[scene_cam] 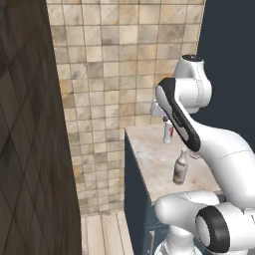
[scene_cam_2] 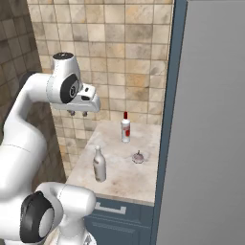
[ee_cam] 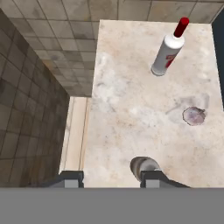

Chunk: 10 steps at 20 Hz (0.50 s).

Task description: Place the liquors on the top shelf of the fridge to keep them out of children's reach, and place the garlic on lower shelves for easy access.

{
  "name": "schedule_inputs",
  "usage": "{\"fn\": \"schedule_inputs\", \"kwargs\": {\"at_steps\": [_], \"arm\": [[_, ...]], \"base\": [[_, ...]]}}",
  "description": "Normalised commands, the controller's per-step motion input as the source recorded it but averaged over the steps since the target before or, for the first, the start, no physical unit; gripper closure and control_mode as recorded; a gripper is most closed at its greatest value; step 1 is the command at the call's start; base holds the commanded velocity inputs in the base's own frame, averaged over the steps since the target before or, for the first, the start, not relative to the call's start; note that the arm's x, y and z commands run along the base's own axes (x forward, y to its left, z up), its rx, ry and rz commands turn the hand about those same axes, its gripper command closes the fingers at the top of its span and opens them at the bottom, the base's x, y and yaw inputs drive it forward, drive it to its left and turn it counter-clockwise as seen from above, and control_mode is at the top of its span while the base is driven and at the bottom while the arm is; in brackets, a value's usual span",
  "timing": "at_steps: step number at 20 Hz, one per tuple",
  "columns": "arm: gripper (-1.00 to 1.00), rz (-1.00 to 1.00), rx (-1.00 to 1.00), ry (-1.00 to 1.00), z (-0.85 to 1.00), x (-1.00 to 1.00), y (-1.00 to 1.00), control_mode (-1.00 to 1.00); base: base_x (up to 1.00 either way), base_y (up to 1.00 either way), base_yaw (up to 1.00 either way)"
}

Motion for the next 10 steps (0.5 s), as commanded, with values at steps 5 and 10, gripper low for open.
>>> {"fn": "schedule_inputs", "kwargs": {"at_steps": [5,10], "arm": [[-1.0,-0.01,0.0,-0.06,-0.21,-0.28,0.0,-1.0],[-1.0,-0.07,0.0,-0.19,-0.46,-0.4,0.0,-1.0]], "base": [[0.0,0.0,0.0],[0.0,0.0,0.0]]}}
